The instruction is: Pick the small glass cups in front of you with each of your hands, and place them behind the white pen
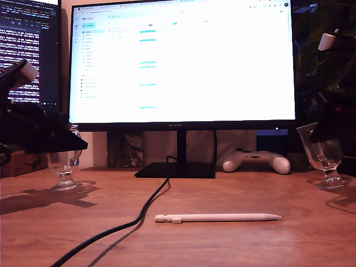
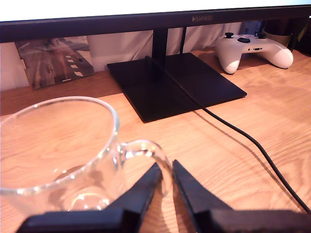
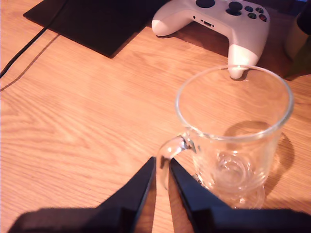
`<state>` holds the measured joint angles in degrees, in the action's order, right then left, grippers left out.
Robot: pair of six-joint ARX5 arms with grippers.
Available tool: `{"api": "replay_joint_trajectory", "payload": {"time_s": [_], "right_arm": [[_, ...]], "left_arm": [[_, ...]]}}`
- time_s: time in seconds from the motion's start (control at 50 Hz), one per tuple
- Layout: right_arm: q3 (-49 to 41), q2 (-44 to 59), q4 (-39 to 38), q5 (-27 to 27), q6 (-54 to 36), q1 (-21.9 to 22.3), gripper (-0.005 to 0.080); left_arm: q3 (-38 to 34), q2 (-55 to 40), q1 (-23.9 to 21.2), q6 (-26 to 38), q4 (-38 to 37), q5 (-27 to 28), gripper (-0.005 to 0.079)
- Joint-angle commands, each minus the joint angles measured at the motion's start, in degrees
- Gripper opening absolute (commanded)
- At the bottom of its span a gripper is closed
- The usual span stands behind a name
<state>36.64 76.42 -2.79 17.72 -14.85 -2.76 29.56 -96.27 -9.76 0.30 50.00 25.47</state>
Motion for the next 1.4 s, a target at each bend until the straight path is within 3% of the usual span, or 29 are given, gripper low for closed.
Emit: {"api": "replay_joint_trajectory", "payload": {"time_s": [0.0,0.2,0.46,0.8,1.08,1.38], "right_arm": [[0.9,0.7,-1.1,0.5,0.1,-0.2,-0.0013],[1.0,0.7,-1.9,1.9,0.1,-1.0,-0.0013],[1.7,0.7,-2.1,2.1,0.7,-2.8,-0.0013],[4.6,0.6,-1.9,7.7,2.8,-3.9,-0.0013],[5.5,0.5,-0.1,12.0,2.9,-7.2,-0.0013],[5.5,-0.6,0.8,20.4,3.0,-10.7,-0.0013]], "left_arm": [[-0.4,-0.9,-0.3,-0.2,-0.1,0.0,-0.0017],[-0.4,-0.8,-0.3,0.2,1.9,0.3,-0.0019],[-0.3,-0.2,-0.3,0.1,2.4,4.6,-0.0019],[-0.3,3.9,-0.7,0.1,2.3,9.7,-0.0019],[0.4,6.3,-4.2,-1.0,2.3,15.6,-0.0019],[2.7,6.4,-9.1,-4.3,2.3,21.1,-0.0019]]}}
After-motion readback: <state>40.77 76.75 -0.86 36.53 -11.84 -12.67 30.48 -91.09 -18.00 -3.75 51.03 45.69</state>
